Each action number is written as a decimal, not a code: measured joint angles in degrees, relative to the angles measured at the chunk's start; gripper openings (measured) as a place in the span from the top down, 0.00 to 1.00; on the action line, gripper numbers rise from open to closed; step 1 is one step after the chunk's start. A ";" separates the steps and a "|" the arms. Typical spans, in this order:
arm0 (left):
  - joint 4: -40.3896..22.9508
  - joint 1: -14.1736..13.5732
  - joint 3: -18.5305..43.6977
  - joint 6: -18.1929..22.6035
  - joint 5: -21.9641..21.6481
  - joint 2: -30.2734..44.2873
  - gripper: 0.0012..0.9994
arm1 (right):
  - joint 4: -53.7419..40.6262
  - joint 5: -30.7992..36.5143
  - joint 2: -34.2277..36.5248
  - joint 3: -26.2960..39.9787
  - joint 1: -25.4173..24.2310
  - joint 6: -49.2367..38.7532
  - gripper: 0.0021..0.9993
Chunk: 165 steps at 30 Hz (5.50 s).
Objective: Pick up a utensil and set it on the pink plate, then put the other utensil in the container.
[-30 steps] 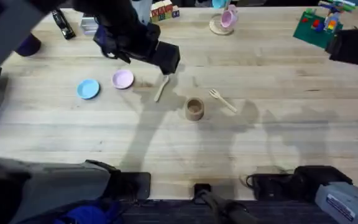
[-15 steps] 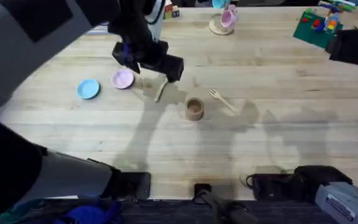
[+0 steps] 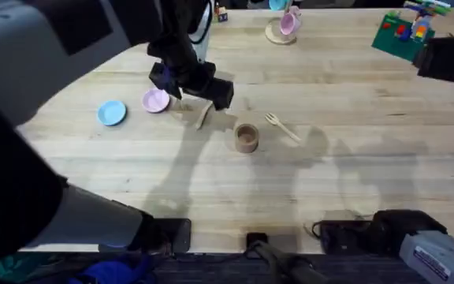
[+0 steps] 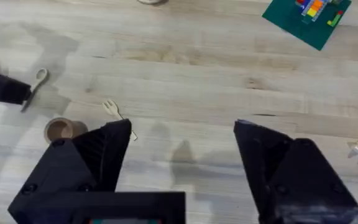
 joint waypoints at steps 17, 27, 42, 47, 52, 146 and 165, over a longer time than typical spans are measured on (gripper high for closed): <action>3.03 -1.55 0.00 0.20 -0.02 5.73 0.01 | 0.00 -0.02 0.00 0.00 0.00 0.00 0.00; 4.52 -1.55 0.00 0.21 -0.02 6.21 0.01 | 0.00 -0.02 0.00 0.00 0.00 0.00 0.00; 6.19 -1.55 -0.02 0.20 -0.02 9.14 0.00 | 0.00 -0.02 0.00 0.00 0.00 0.00 0.00; 7.44 -1.55 -0.04 0.20 -0.02 10.19 0.00 | 0.00 -0.02 0.00 0.00 0.00 0.00 0.00; 7.69 -1.55 -0.04 0.20 -0.02 10.75 0.00 | 0.00 -0.01 0.00 0.00 0.00 0.00 0.00; 3.20 20.77 -0.28 0.86 -1.95 2.07 0.96 | 0.00 -0.02 0.00 0.00 0.00 0.00 0.00; 5.61 22.69 -0.28 1.31 -1.72 6.54 0.95 | 0.00 -0.02 0.00 0.00 0.00 0.00 0.00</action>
